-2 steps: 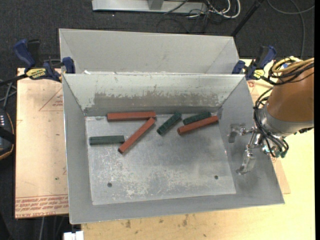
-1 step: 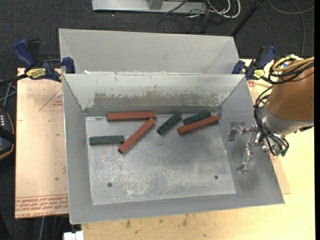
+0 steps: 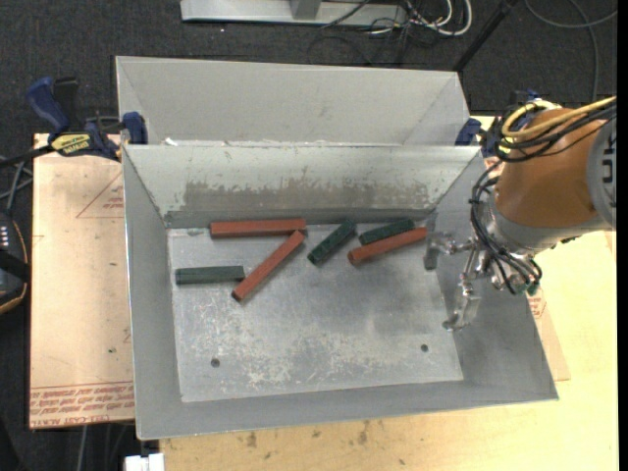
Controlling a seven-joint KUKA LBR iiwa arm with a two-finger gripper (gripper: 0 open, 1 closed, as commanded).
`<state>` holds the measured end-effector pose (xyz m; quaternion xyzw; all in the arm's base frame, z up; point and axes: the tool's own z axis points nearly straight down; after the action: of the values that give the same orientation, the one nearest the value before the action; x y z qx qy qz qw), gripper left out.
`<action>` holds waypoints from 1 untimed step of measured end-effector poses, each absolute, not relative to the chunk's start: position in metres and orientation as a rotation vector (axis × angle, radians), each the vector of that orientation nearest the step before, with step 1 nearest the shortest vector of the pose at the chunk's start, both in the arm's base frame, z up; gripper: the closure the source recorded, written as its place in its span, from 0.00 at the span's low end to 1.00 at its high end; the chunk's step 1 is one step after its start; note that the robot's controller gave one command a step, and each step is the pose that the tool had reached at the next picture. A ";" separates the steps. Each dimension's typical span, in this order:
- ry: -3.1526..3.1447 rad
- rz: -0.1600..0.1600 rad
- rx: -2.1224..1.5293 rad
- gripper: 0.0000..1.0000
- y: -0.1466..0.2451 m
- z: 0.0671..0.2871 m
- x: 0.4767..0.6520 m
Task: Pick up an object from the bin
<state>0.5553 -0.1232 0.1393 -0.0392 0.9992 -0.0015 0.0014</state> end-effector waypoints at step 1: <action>3.133 0.005 -0.157 0.00 -0.094 0.129 0.576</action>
Offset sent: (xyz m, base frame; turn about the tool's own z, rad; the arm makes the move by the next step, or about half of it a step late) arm 0.0603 0.0691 -0.0241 -0.1407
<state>0.5760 -0.0941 0.1289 -0.0499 0.9987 0.0017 0.0022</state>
